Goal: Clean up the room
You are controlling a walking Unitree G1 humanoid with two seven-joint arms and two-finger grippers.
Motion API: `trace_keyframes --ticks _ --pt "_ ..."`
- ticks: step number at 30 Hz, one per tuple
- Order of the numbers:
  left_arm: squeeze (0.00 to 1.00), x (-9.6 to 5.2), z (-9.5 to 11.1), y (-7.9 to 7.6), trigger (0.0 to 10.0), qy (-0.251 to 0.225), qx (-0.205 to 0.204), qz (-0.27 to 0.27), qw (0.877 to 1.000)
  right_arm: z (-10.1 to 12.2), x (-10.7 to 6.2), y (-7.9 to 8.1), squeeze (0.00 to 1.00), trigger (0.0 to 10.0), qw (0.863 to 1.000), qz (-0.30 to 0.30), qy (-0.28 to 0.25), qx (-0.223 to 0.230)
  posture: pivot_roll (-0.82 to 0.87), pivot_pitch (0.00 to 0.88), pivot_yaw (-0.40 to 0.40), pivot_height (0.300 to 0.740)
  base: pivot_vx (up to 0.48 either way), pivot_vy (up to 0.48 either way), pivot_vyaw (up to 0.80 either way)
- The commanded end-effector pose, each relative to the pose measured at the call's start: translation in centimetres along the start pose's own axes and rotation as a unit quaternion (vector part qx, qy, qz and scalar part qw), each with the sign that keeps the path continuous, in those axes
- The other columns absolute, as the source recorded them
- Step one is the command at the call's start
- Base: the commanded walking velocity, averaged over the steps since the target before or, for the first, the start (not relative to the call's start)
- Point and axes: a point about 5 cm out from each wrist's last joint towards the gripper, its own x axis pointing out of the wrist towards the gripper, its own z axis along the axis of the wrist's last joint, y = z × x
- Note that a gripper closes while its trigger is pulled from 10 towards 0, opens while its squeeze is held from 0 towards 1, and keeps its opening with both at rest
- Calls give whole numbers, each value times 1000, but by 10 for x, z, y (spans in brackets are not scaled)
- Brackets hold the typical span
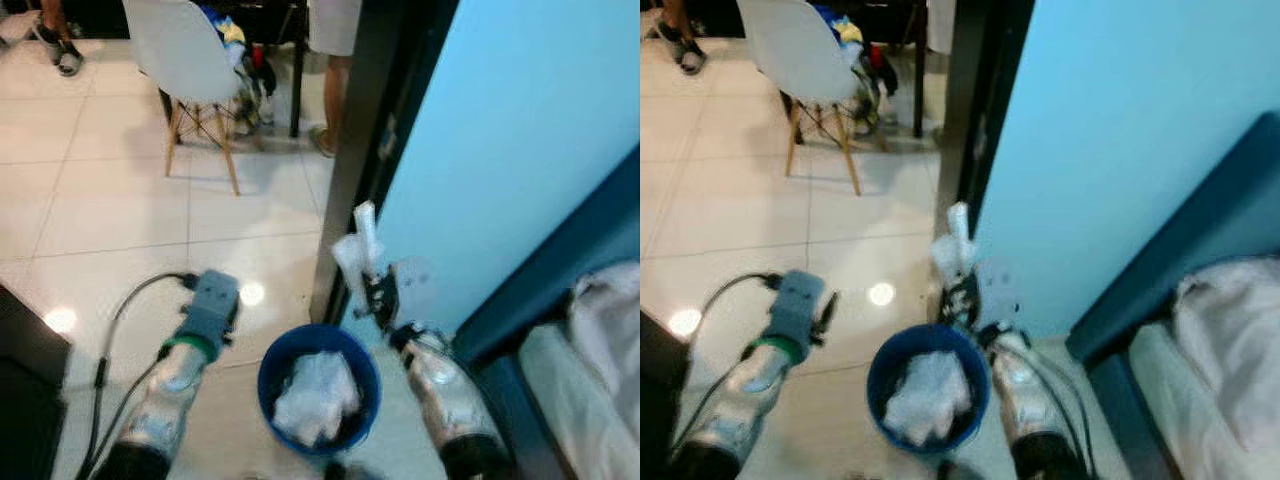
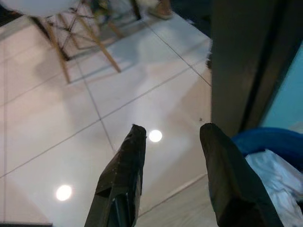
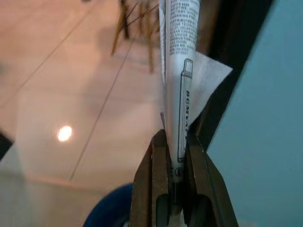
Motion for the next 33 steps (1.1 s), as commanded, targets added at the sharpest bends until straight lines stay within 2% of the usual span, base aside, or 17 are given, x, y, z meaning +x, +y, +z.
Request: trace_keyframes --ticks 1,6,7,10,11,13,16,18,20,23,24,26,28,29,30,31,33 --pt "0 -4 -4 -8 10000 0 10 -27 1000 -19 -4 3 0 10000 998 14 58 -19 14 62 33 740 0 0 0" --pt "0 -8 -12 -13 10000 12 30 -47 998 -33 -4 12 0 10000 993 47 103 -13 15 88 45 740 0 0 0" --pt "0 -11 -17 -11 10000 23 62 -58 996 -40 -3 16 0 10000 990 60 127 -4 21 108 50 740 0 0 0" --pt "0 -19 -23 -8 10000 32 98 -97 990 -43 0 19 0 10000 987 64 148 -1 34 137 60 740 0 0 0" --pt "0 -19 -23 -8 10000 32 98 -97 990 -43 0 19 0 10000 987 64 148 -1 34 137 60 740 0 0 0" --pt "0 -33 -23 -3 10000 38 106 -148 983 -40 4 20 0 10000 987 63 149 3 83 198 77 740 0 0 0" --pt "0 -33 -23 -3 10000 38 106 -148 983 -40 4 20 0 10000 987 63 149 3 83 198 77 740 0 0 0" --pt "0 -41 -20 -1 10000 35 102 -170 980 -38 7 22 0 10000 987 66 144 9 107 214 86 740 0 0 0" --pt "0 -59 -8 3 10000 27 67 -199 977 -38 8 27 0 10000 988 71 136 11 166 261 110 740 0 0 0" --pt "0 -68 1 4 10000 22 40 -212 976 -40 8 30 0 10000 987 67 143 4 185 288 119 740 0 0 0" --pt "0 -78 11 4 10000 15 20 -224 974 -43 7 31 0 10000 987 61 146 10 205 314 128 740 0 0 0" --pt "0 -86 20 4 10000 8 4 -232 973 -45 5 33 0 10000 988 57 144 20 224 340 137 740 0 0 0" --pt "0 -86 20 4 10000 8 4 -232 973 -45 5 33 0 10000 988 57 144 20 224 340 137 740 0 0 0" --pt "0 -93 27 3 10000 1 -3 -235 972 -46 4 34 149 10000 988 55 139 29 236 353 142 740 0 0 0" --pt "0 -93 27 3 10000 1 -3 -235 972 -46 4 34 149 10000 988 55 139 29 236 353 142 740 0 0 0" --pt "0 -98 31 2 10000 -3 -9 -235 972 -45 4 34 1000 10000 990 51 131 28 245 364 144 740 0 0 0" --pt "0 -105 35 0 10000 -2 -16 -238 971 -42 6 33 1000 10000 992 44 119 12 242 365 139 740 0 0 0"
